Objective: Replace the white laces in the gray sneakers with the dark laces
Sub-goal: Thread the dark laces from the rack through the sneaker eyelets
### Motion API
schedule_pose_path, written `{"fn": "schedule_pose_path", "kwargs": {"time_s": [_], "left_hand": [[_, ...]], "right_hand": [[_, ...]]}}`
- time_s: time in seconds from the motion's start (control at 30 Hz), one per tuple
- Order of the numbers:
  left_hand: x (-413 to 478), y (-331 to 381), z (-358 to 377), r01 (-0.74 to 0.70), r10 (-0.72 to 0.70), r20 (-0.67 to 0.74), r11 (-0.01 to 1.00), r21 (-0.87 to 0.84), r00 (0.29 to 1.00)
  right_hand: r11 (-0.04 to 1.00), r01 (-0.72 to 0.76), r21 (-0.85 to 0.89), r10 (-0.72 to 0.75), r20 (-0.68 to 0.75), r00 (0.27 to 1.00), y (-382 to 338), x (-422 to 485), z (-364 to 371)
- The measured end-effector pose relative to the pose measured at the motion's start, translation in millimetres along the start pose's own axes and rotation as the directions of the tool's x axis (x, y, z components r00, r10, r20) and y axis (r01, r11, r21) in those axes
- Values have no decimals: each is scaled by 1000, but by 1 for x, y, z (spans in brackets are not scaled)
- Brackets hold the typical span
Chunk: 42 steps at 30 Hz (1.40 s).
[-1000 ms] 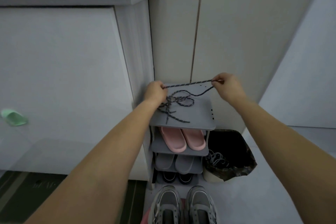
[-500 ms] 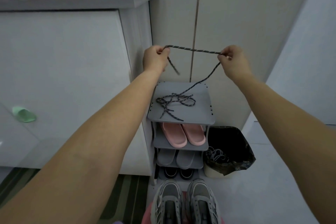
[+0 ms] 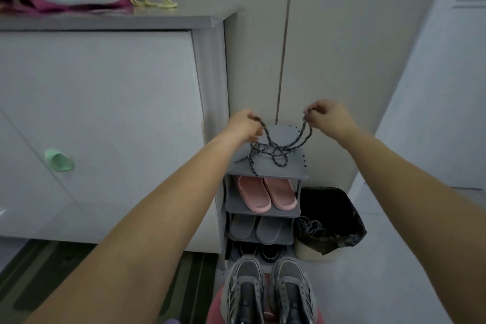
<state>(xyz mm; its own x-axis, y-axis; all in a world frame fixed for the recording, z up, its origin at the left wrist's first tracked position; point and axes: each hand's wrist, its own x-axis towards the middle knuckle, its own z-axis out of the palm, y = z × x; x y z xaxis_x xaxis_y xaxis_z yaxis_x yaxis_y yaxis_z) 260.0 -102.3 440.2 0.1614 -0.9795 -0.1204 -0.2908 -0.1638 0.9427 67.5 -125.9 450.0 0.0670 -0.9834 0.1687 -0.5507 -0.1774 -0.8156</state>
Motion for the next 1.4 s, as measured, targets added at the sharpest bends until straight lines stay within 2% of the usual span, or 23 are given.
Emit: {"fn": "schedule_pose_path", "kwargs": {"time_s": [0.1,0.2,0.27,0.4,0.47,0.57,0.67,0.73,0.8,0.9,0.97,1.07,1.2,1.27,1.4], "left_hand": [[-9,-8,21,-127,111,80,963,236,991],[-16,-5,34,-262,240,110,925,277,965],[-15,-5,36,-258,245,84,945,201,966],[-2,-10,29,-187,191,-33,978,87,981],[4,-3,23,-175,174,-41,984,-19,984],[8,18,17,-150,144,-43,951,-270,989],[19,33,5,-182,86,-209,850,-495,974],[29,35,-4,-250,80,-318,805,-539,945],[37,33,-10,-298,105,-375,809,-506,921],[45,24,-15,-342,145,-431,838,-425,891],[47,22,-17,-348,137,-430,816,-462,892],[44,18,-14,-303,122,-385,838,-454,915],[35,7,-10,-265,200,-269,936,-231,942],[28,4,-11,-223,178,-235,958,-181,956],[5,1,-15,-215,181,-181,958,-192,967]], "right_hand": [[995,61,77,-68,88,994,-18,-12,18],[990,142,21,-143,127,981,-26,-20,32],[990,130,62,-138,143,980,-26,-22,35],[976,-13,218,-15,126,992,-11,-14,30],[993,-54,106,41,124,991,0,-6,34],[998,-68,5,65,239,969,10,6,53],[988,-83,-127,109,218,970,22,22,70],[978,-131,-165,157,160,974,33,32,69],[971,-171,-166,189,102,977,40,40,62],[980,-185,-79,189,48,981,43,53,47],[987,-161,-5,161,21,987,39,57,39],[991,-65,118,69,-32,997,24,61,33],[964,46,263,-29,-68,997,-2,62,36],[961,70,266,-61,-43,997,-12,57,37],[964,124,235,-118,-36,992,-22,34,33]]}}
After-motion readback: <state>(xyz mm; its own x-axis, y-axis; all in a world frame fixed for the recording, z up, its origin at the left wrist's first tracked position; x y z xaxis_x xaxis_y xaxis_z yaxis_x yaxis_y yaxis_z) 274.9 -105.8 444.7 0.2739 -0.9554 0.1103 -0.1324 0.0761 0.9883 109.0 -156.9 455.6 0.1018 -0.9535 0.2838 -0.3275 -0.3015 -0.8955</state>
